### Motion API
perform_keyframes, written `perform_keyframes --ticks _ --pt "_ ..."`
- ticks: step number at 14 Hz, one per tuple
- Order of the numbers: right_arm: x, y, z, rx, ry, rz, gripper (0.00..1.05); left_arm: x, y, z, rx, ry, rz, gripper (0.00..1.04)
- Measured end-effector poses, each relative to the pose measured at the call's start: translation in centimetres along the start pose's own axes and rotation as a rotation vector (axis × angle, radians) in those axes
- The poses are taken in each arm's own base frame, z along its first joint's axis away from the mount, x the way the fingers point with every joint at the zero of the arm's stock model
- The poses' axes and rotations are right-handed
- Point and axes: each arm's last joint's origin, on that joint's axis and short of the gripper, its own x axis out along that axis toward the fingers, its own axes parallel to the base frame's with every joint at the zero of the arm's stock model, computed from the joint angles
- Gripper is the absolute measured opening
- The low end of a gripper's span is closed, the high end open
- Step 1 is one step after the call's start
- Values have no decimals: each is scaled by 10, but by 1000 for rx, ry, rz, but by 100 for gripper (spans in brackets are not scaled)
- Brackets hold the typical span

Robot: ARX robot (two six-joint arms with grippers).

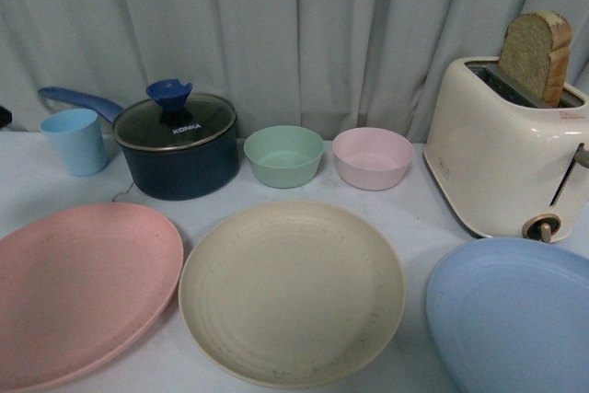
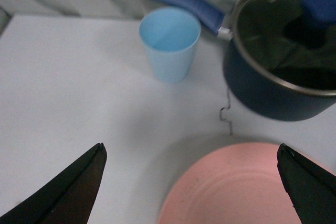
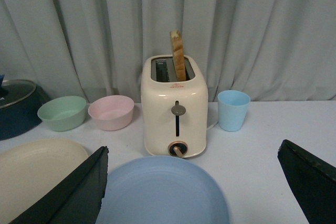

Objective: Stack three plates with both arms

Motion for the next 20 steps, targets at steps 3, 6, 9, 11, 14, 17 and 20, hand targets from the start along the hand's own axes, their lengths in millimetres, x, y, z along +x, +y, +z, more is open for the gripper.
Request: perform_keyframes --ticks 3,6,9,11,14,17,20 --pt "0 0 0 0 0 0 98 31 39 -26 -3 119 28 98" --pt "0 0 0 0 0 0 98 32 66 -46 0 149 32 98" --pt "0 0 0 0 0 0 98 37 83 -82 -39 216 42 98" --pt "0 0 0 0 0 0 98 37 80 -100 -59 223 4 98" --pt "0 0 0 0 0 0 98 44 73 -110 -109 214 -65 98" --pt "0 0 0 0 0 0 98 45 65 -117 -112 226 -93 98" --pt "0 0 0 0 0 0 98 47 62 -121 -105 240 -91 98"
